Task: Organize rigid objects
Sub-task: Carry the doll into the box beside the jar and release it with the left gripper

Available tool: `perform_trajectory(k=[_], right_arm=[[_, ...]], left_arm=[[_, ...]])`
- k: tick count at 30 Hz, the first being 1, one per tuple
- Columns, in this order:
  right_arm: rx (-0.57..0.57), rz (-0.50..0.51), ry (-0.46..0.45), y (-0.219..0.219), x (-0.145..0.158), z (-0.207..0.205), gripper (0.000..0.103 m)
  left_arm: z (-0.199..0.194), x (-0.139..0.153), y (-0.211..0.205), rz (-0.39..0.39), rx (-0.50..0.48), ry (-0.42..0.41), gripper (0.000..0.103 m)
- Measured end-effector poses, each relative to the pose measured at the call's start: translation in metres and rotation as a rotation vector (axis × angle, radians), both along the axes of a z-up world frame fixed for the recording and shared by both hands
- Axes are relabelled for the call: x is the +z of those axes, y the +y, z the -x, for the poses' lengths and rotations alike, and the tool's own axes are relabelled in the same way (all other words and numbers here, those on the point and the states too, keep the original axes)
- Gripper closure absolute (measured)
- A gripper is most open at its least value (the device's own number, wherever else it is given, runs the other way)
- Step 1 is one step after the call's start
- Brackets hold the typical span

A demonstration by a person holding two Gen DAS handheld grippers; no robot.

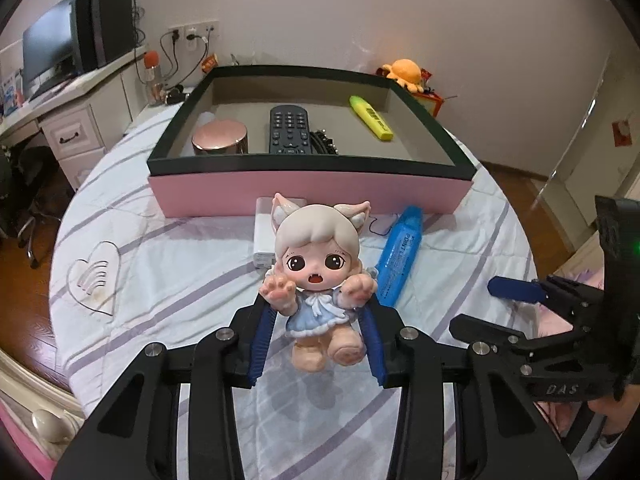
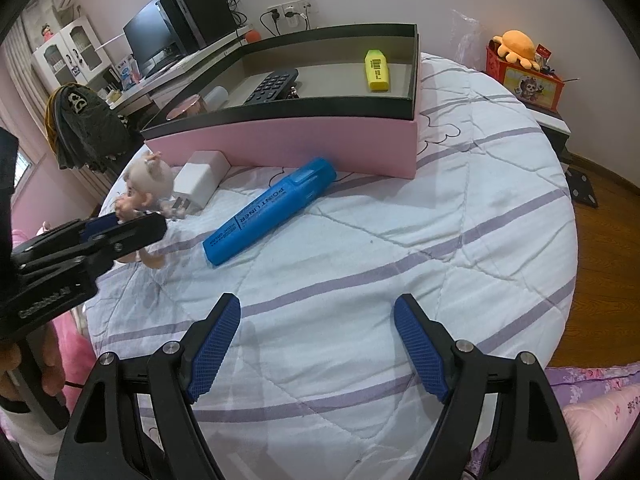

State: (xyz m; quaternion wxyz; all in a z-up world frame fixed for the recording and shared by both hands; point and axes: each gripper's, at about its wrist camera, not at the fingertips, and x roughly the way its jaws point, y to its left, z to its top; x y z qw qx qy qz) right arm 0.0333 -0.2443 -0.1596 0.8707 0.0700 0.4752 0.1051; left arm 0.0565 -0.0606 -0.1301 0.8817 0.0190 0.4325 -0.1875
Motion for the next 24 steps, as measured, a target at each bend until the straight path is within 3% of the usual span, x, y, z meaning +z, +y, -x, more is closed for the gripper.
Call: perform_trajectory(k=[7,12,18,24], right_arm=[[0.001,-0.016,-0.020,0.002,0.008,0.004,0.022],[-0.007,0.004,-0.083,0.002,0.030,0.005,0.022],[-0.014,0.012,-0.166,-0.003,0.059,-0.001,0.022],[-0.032,0.006,-0.229,-0.011,0.077,-0.024,0.022]], left_arm=[[0.006,0.027,0.009,0.020,0.015,-0.067,0.063],[-0.003,0.054,0.016,0.018,0.026,-0.128,0.063],[-0.043,0.082,0.016,0.012,0.052,-0.192,0.063],[-0.108,0.091,0.011,0.014,0.080,-0.203,0.063]])
